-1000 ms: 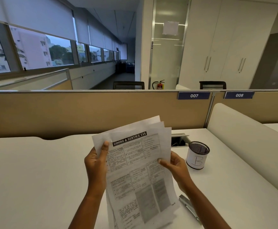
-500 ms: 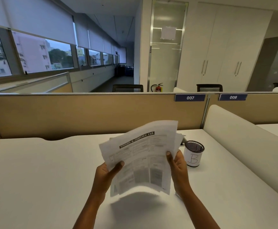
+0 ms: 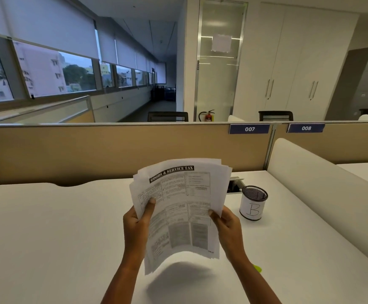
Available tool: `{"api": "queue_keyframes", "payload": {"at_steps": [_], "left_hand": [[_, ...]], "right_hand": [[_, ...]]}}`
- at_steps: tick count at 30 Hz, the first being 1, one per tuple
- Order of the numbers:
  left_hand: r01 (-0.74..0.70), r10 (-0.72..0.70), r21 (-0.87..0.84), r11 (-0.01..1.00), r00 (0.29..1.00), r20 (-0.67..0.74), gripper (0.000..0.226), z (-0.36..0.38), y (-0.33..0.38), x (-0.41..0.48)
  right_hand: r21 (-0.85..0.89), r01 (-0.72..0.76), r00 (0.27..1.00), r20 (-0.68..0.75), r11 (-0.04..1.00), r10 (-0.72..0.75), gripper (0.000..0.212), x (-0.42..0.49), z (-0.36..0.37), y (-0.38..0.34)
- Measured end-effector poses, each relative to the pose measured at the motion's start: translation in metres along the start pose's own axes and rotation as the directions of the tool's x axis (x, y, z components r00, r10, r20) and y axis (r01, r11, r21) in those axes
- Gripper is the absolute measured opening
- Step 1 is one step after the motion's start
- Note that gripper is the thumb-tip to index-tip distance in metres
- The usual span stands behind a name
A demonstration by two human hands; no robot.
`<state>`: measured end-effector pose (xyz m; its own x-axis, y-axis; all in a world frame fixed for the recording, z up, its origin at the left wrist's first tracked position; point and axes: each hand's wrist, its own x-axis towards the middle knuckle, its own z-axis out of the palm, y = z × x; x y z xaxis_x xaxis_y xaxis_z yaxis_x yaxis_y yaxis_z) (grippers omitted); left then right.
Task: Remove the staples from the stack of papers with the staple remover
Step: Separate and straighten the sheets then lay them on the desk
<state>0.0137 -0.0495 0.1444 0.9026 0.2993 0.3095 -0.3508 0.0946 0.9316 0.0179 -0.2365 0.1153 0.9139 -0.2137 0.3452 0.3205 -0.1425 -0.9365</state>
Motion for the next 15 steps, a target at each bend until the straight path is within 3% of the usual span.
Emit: {"api": "queue_keyframes", "payload": {"at_steps": [3, 5, 7, 9, 12, 15], "left_hand": [[0.014, -0.013, -0.005, 1.000, 0.999, 0.043, 0.008, -0.004, 0.000, 0.001], [0.072, -0.075, 0.040, 0.997, 0.994, 0.083, 0.015, -0.011, -0.008, 0.001], [0.144, -0.155, 0.089, 0.986, 0.979, 0.134, 0.048, -0.019, -0.020, -0.002], [0.196, -0.215, 0.140, 0.971, 0.967, 0.137, 0.062, -0.024, -0.032, -0.006], [0.217, -0.225, 0.173, 0.961, 0.974, 0.033, 0.039, -0.025, -0.051, -0.011], [0.198, -0.198, 0.125, 0.972, 0.980, -0.006, 0.012, -0.019, -0.054, -0.012]], "right_hand": [[0.081, -0.066, 0.998, 0.022, 0.994, 0.065, 0.020, 0.001, -0.004, 0.002], [0.052, -0.184, 0.981, 0.075, 0.982, 0.180, 0.041, 0.002, -0.008, 0.010], [-0.014, -0.253, 0.959, 0.126, 0.967, 0.253, 0.054, -0.001, -0.011, 0.019], [-0.044, -0.271, 0.942, 0.194, 0.962, 0.274, 0.049, -0.008, -0.011, 0.028], [-0.045, -0.227, 0.950, 0.207, 0.973, 0.231, 0.028, -0.016, -0.005, 0.039], [-0.060, -0.136, 0.987, 0.075, 0.989, 0.141, 0.021, -0.017, 0.000, 0.039]]}}
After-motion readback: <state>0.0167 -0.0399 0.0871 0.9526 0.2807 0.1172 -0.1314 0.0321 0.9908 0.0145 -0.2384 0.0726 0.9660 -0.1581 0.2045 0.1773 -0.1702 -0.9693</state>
